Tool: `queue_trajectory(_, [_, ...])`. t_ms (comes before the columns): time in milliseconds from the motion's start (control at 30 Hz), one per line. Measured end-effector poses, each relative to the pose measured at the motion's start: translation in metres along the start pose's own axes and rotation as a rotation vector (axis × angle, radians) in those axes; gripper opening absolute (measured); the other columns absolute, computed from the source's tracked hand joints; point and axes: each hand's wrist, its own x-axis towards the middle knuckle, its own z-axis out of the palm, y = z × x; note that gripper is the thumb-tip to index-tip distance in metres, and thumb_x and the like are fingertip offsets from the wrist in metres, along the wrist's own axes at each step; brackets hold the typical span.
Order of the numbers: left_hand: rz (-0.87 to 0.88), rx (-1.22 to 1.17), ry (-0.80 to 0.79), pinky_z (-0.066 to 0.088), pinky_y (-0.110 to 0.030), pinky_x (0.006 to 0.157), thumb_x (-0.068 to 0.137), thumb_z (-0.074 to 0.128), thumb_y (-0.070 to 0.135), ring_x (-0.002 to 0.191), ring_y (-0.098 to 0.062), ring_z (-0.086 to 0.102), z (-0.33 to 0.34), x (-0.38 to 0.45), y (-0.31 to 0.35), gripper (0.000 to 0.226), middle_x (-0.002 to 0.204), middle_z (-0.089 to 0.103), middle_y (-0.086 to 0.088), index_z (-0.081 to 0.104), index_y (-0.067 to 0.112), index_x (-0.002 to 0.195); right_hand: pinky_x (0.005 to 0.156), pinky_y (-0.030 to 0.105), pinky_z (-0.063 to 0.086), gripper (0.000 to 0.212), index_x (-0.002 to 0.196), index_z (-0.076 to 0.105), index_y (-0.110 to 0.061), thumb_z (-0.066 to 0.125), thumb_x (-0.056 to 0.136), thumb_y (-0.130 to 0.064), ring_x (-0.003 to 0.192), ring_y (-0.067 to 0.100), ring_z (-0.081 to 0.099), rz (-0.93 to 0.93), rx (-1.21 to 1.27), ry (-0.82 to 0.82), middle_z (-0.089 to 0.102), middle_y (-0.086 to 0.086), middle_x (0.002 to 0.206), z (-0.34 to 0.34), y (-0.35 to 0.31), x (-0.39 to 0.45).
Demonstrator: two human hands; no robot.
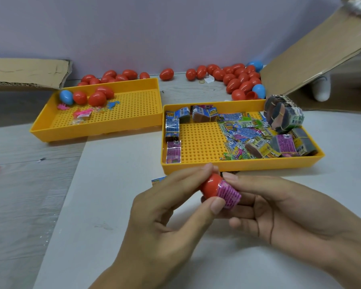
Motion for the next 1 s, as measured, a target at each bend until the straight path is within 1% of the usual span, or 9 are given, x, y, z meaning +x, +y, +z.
queue_trajectory(100, [0.010,-0.034,-0.020,0.054,-0.040,0.097,0.086,0.071,0.023,0.117,-0.024,0.065,-0.0020,0.0011,-0.0015,0.042,0.124,0.069,0.002,0.064,0.019,0.127,0.052,0.025,0.058,0.030,0.101,0.078,-0.010,0.077,0.072,-0.021,0.076,0.025,0.075,0.011,0.028,0.023,0.073,0.022,0.104,-0.0011,-0.0007,0.0003])
queue_trajectory(167, [0.026,-0.013,-0.001,0.054,-0.038,0.096,0.083,0.073,0.022,0.115,-0.022,0.066,-0.0026,0.0004,-0.0018,0.044,0.122,0.070,0.005,0.064,0.021,0.126,0.052,0.027,0.059,0.033,0.101,0.078,-0.006,0.084,0.070,-0.017,0.074,0.026,0.075,0.027,0.071,0.012,0.072,0.024,0.104,-0.0010,0.0001,0.0010])
queue_trajectory(267, [0.027,0.012,0.044,0.055,-0.033,0.095,0.079,0.076,0.025,0.112,-0.017,0.068,-0.0038,-0.0008,-0.0002,0.045,0.118,0.073,0.009,0.067,0.023,0.123,0.051,0.029,0.059,0.043,0.098,0.077,-0.001,0.083,0.058,-0.017,0.070,0.027,0.074,0.053,0.120,0.004,0.072,0.025,0.098,-0.0018,0.0017,0.0006])
queue_trajectory(400, [0.010,0.050,0.020,0.054,-0.024,0.094,0.079,0.075,0.029,0.112,-0.009,0.068,-0.0050,0.0009,0.0025,0.045,0.117,0.072,0.015,0.067,0.026,0.123,0.051,0.029,0.059,0.033,0.097,0.077,0.001,0.085,0.068,-0.013,0.070,0.029,0.074,0.058,0.117,0.007,0.072,0.023,0.089,-0.0012,-0.0009,-0.0004])
queue_trajectory(467, [0.000,0.056,0.007,0.054,-0.023,0.093,0.080,0.074,0.029,0.112,-0.007,0.067,-0.0052,0.0023,0.0032,0.043,0.117,0.072,0.017,0.066,0.029,0.122,0.051,0.030,0.059,0.029,0.099,0.076,0.000,0.083,0.073,-0.009,0.071,0.029,0.074,0.061,0.104,0.004,0.072,0.023,0.092,-0.0021,-0.0014,-0.0001])
queue_trajectory(533, [-0.012,0.037,-0.010,0.053,-0.022,0.093,0.081,0.072,0.029,0.112,-0.006,0.067,-0.0052,0.0029,0.0028,0.041,0.117,0.072,0.018,0.066,0.029,0.121,0.053,0.031,0.060,0.032,0.103,0.075,0.001,0.077,0.074,-0.012,0.074,0.029,0.073,0.062,0.109,-0.013,0.071,0.025,0.099,-0.0033,-0.0010,0.0001])
queue_trajectory(667, [0.009,0.027,0.001,0.053,-0.024,0.094,0.082,0.072,0.025,0.112,-0.010,0.068,-0.0043,0.0021,0.0014,0.039,0.117,0.072,0.014,0.067,0.025,0.121,0.057,0.032,0.060,0.038,0.105,0.074,0.001,0.080,0.074,-0.019,0.078,0.029,0.074,0.050,0.110,-0.050,0.070,0.027,0.106,-0.0053,0.0001,0.0012])
queue_trajectory(800, [0.032,0.014,0.006,0.053,-0.027,0.095,0.086,0.070,0.023,0.114,-0.013,0.067,-0.0042,0.0022,0.0009,0.037,0.120,0.071,0.012,0.067,0.022,0.123,0.058,0.030,0.059,0.038,0.100,0.077,-0.006,0.084,0.072,-0.031,0.082,0.029,0.074,-0.003,-0.038,-0.032,0.073,0.020,0.098,-0.0011,-0.0013,0.0003])
queue_trajectory(1000, [0.002,-0.022,-0.012,0.051,-0.029,0.099,0.086,0.071,0.027,0.118,-0.013,0.065,-0.0048,0.0029,0.0003,0.042,0.123,0.070,0.014,0.065,0.028,0.127,0.053,0.027,0.056,0.037,0.096,0.077,-0.008,0.078,0.075,-0.038,0.076,0.023,0.073,-0.047,-0.160,-0.003,0.074,0.015,0.089,0.0005,-0.0032,-0.0026])
